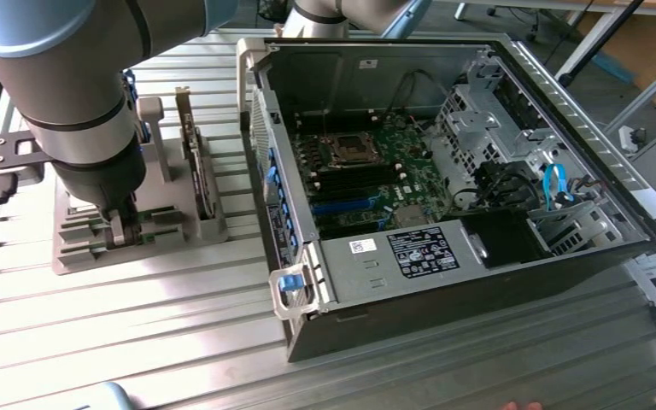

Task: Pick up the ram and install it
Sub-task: 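Pick up the ram and move it above insertion slot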

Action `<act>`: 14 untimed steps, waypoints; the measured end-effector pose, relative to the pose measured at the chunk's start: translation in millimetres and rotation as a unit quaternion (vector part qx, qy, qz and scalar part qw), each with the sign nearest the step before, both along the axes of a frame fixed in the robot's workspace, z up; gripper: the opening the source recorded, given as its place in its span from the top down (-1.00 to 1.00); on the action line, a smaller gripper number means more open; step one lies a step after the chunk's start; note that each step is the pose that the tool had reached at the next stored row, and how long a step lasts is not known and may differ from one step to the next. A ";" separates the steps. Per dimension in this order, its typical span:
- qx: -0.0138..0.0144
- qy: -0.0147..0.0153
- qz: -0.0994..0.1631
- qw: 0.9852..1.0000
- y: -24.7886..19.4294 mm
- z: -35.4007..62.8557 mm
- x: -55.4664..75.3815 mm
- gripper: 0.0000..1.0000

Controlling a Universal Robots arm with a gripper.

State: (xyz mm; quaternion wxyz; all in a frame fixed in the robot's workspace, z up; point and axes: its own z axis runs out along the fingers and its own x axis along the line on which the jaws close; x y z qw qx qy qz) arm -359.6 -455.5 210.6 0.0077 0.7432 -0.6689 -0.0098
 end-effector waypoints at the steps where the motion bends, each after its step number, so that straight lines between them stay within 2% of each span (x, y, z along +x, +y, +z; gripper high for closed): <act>1: 0.000 0.000 0.000 1.000 0.0 0.0 0.0 0.52; 14: 0.000 0.000 -0.001 1.000 0.0 0.0 2.1 0.52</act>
